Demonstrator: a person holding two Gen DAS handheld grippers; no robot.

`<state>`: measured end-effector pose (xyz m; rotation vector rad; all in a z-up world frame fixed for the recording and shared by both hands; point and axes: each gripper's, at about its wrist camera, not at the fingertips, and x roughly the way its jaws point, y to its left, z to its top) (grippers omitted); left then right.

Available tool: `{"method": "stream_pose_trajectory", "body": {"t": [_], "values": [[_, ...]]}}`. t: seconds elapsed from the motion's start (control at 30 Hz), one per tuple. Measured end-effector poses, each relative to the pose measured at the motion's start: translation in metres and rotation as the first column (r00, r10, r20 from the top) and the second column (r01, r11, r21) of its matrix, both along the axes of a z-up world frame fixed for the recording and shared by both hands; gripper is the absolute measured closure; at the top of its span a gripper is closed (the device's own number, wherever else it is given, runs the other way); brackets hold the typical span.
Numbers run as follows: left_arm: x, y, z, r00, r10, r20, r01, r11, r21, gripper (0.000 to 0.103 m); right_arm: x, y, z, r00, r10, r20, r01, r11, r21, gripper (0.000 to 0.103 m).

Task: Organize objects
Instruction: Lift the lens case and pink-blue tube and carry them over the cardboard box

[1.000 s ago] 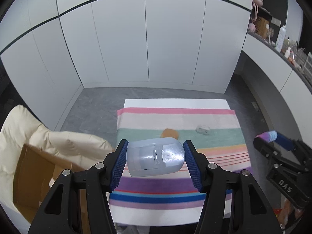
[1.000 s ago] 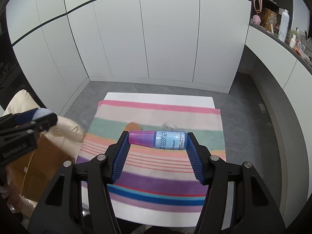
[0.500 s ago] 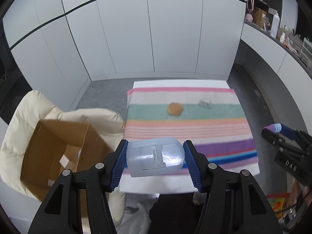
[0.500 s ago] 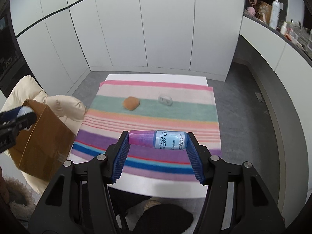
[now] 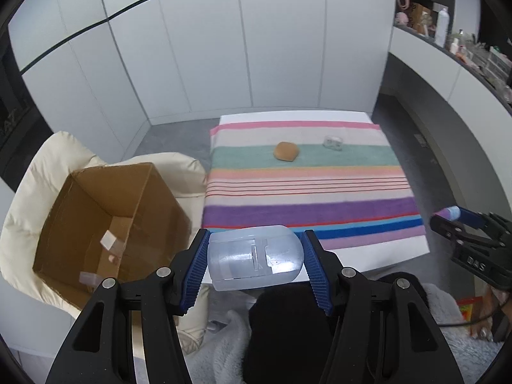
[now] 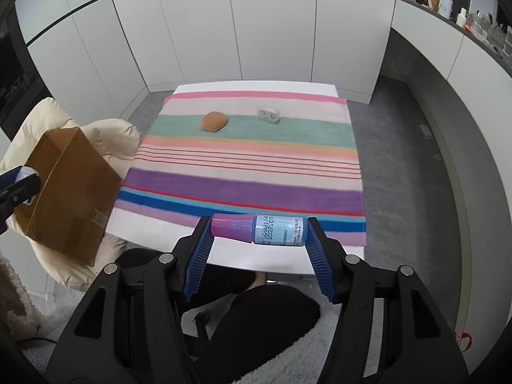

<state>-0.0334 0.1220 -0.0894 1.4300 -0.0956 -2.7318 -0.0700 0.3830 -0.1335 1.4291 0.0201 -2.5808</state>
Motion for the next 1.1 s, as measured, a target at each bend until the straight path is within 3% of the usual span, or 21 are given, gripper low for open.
{"method": "stream_pose_trajectory", "body": {"t": [0.33,0.6,0.83,1.1], "values": [[-0.009,-0.035,0.001,0.996,0.084,-0.005,-0.084,0.996,0.028,0.044,-0.006,-0.038,0.006,0.997,0.072,-0.015,-0.071,0.997,0.025,0.043],[-0.005,-0.091,-0.001,0.975,0.222,0.017,-0.222,0.973,0.068,0.044,-0.018,-0.112,0.016,0.971,0.235,-0.038,-0.234,0.971,0.042,0.043],[0.016,-0.146,-0.01,0.939,0.341,0.048,-0.344,0.935,0.088,0.044,-0.016,-0.195,0.019,0.912,0.408,-0.046,-0.407,0.913,0.043,0.043],[0.06,-0.224,-0.025,0.857,0.508,0.085,-0.514,0.853,0.086,0.044,0.003,-0.299,0.005,0.804,0.594,-0.019,-0.593,0.805,0.024,0.043]]}}
